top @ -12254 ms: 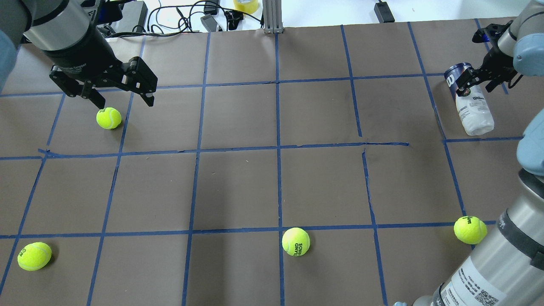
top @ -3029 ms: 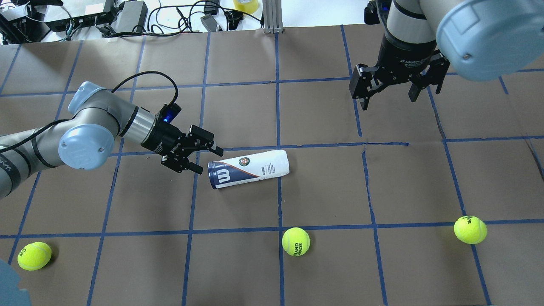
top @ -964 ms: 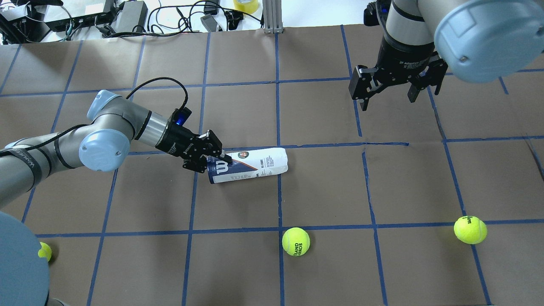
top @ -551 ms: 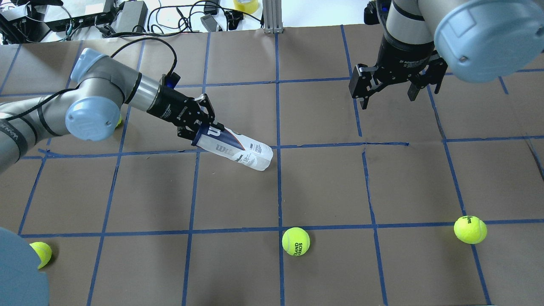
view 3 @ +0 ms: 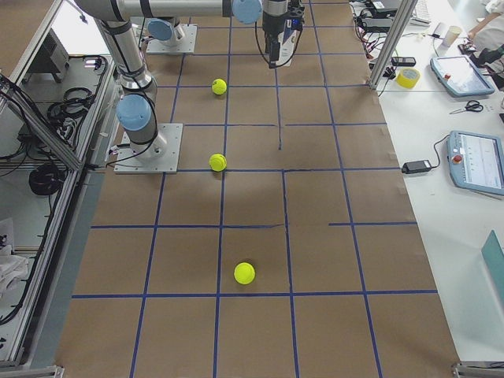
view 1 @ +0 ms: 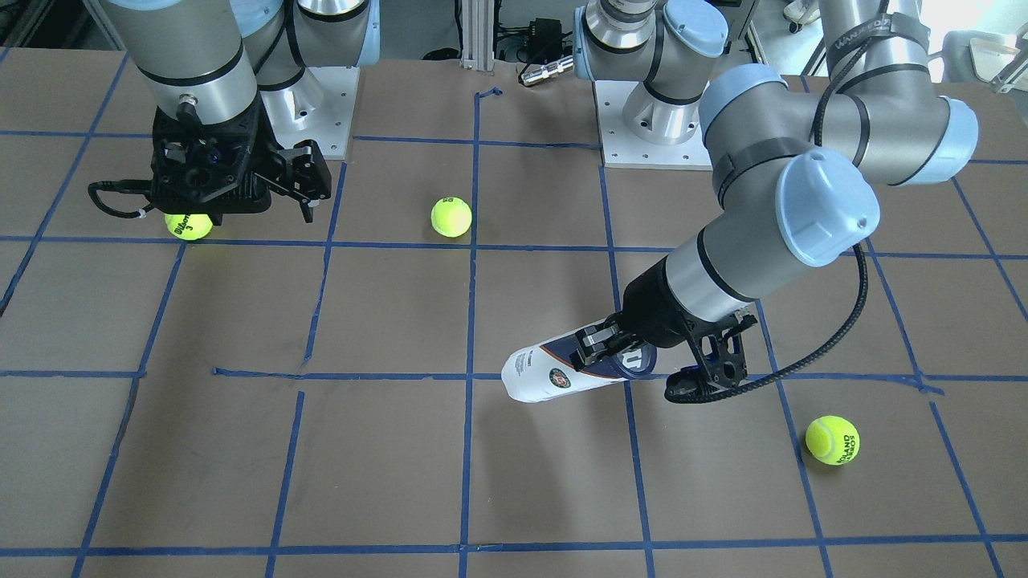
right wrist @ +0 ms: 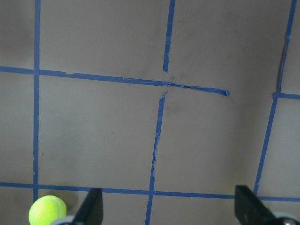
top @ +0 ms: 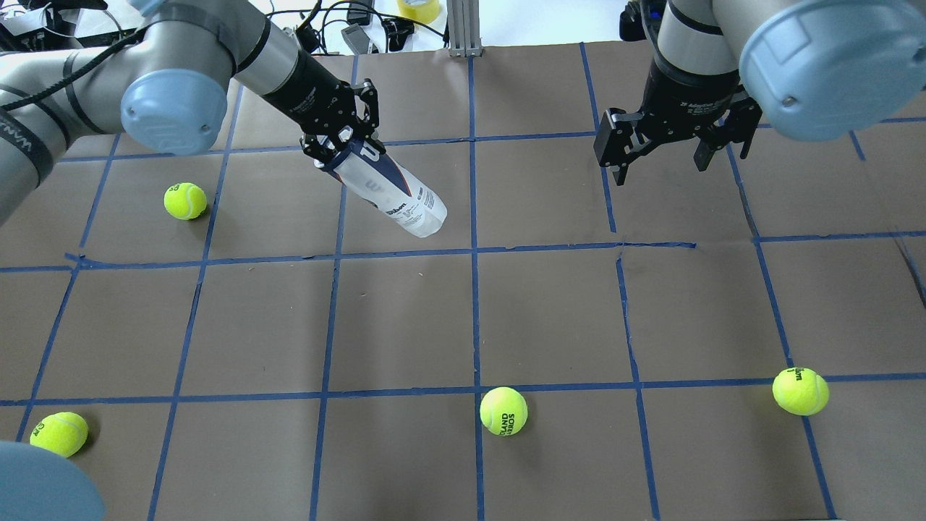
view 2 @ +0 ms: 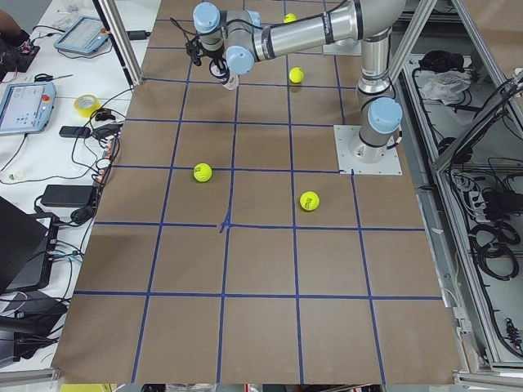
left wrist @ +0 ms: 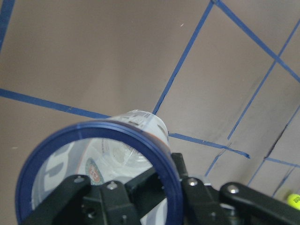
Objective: Lift up tennis ball bucket
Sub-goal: 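Lift the can's capped end with the left gripper, tilting it upright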
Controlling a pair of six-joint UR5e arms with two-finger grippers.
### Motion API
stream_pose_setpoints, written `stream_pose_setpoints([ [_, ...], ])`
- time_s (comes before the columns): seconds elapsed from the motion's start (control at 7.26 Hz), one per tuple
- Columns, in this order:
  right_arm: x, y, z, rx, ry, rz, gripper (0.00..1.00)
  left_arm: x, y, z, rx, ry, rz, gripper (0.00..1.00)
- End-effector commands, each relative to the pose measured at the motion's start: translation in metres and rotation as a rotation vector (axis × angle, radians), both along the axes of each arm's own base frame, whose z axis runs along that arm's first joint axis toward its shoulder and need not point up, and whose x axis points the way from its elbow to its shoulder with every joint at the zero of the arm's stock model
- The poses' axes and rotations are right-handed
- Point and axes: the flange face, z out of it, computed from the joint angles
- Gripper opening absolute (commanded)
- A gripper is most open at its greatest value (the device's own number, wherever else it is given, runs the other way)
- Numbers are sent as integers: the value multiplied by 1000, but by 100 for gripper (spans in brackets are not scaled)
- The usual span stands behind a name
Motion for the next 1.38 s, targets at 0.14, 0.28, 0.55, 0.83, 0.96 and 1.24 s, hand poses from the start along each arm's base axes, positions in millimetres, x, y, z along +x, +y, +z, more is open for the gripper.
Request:
stream_pose_setpoints([
  [0.14, -1, -1, 0, -4, 0, 3, 100, -34, -15, 31, -182, -292, -185, 0],
  [0.28, -1, -1, 1, -5, 0, 3, 100, -47, -21, 21, -239, -335, -261, 0],
  [0.55, -1, -1, 1, -5, 0, 3, 100, -60, -29, -10, -229, -361, -397, 0],
  [0.83, -1, -1, 1, -6, 0, 11, 100, -65, -34, -26, -219, -374, -456, 0],
  [0.96, -1, -1, 1, -6, -2, 10, 100, -67, -36, -34, -207, -367, -459, 0],
  [1.24, 0, -1, 2, -9, -4, 10, 100, -67, -40, -41, -213, -373, -450, 0],
])
